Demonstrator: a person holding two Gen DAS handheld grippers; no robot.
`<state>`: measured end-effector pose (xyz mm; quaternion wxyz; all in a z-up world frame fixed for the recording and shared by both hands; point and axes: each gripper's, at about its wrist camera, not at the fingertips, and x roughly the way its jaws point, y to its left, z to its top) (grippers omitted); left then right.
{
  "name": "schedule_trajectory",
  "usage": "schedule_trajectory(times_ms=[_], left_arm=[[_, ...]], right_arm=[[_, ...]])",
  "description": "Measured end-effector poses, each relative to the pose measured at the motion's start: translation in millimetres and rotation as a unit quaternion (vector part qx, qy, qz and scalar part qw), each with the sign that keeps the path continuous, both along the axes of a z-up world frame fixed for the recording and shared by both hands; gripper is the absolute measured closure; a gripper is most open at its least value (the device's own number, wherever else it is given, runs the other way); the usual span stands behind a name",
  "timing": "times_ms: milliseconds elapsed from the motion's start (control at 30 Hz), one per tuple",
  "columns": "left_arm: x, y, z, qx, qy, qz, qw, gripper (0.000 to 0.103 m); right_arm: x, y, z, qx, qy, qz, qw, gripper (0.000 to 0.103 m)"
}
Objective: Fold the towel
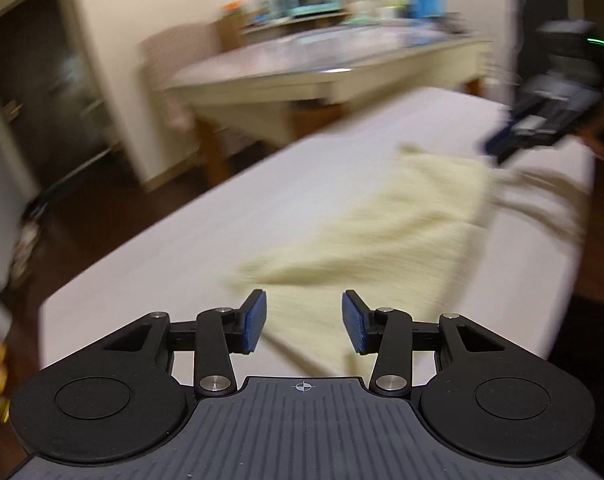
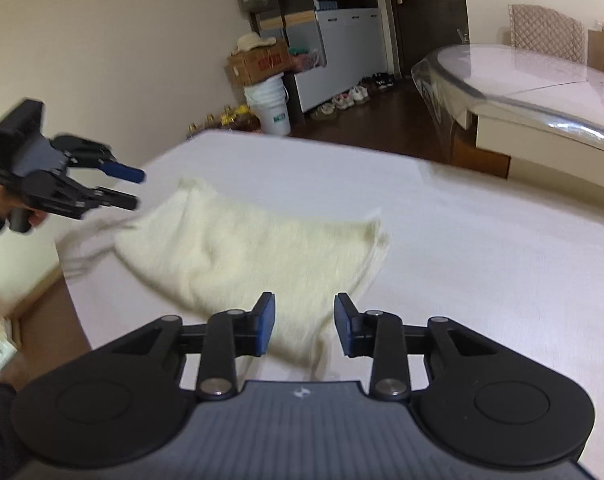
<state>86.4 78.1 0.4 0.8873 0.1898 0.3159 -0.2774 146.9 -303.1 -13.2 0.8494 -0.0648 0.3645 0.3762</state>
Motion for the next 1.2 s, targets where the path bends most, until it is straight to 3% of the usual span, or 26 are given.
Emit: schedule_trajectory(times_ms=[200,233,267,400,533,667,800,1000,1067,1167,1200], left_arm=[[-17.7,-17.6,-16.3,0.018,0.002,-0.039,0.9991,0.06],[-17.0,-18.8,-17.4,0.019,0.004,-0.04,0.999,0.063],[-15.8,-19.7,-18.8,0.023,0.006,-0.042,0.9988,0.07],[-13.5,-23.2,-24.5,0.041,0.016,-0.043,0.9981,0.086],[-13.8,-17.1,-26.0,0.044,0.022,-0.042,0.9979,0.087],[-16.1,-5.8,-17.8,0.01,0.024,-0.032,0.9991,0.083],[-20.5,16.9,-1.1,0.005,0.0,0.005,1.0,0.082],[-13.0,49.1,13.4,0.015,-0.009,0.05,0.9986,0.059],[-8.3,56.9,17.8,0.014,-0.012,0.054,0.9984,0.043],[-2.2,65.3,21.6,0.017,-0.019,0.058,0.998,0.022],[-0.6,67.9,22.5,0.016,-0.023,0.058,0.9979,0.019]], right_arm=[[-0.7,-5.4,-13.5,0.029,0.021,-0.014,0.999,0.071],[2.3,-7.7,-15.6,0.04,0.031,-0.016,0.999,0.082],[5.9,-10.4,-17.7,0.054,0.042,-0.019,0.997,0.1],[5.8,-15.8,-15.0,0.046,0.035,-0.022,0.998,0.1],[7.4,-24.3,-11.1,0.019,0.02,-0.034,0.999,0.1],[1.2,-22.1,-5.2,-0.005,-0.002,-0.042,0.999,0.075],[-24.9,2.2,15.0,-0.013,-0.052,-0.019,0.998,0.075],[-74.4,92.5,26.0,-0.053,-0.114,0.085,0.988,0.068],[-92.6,140.6,21.5,-0.077,-0.145,0.118,0.979,0.068],[-104.0,178.2,15.3,-0.086,-0.156,0.13,0.975,0.065],[-108.3,194.4,12.6,-0.09,-0.16,0.135,0.974,0.065]])
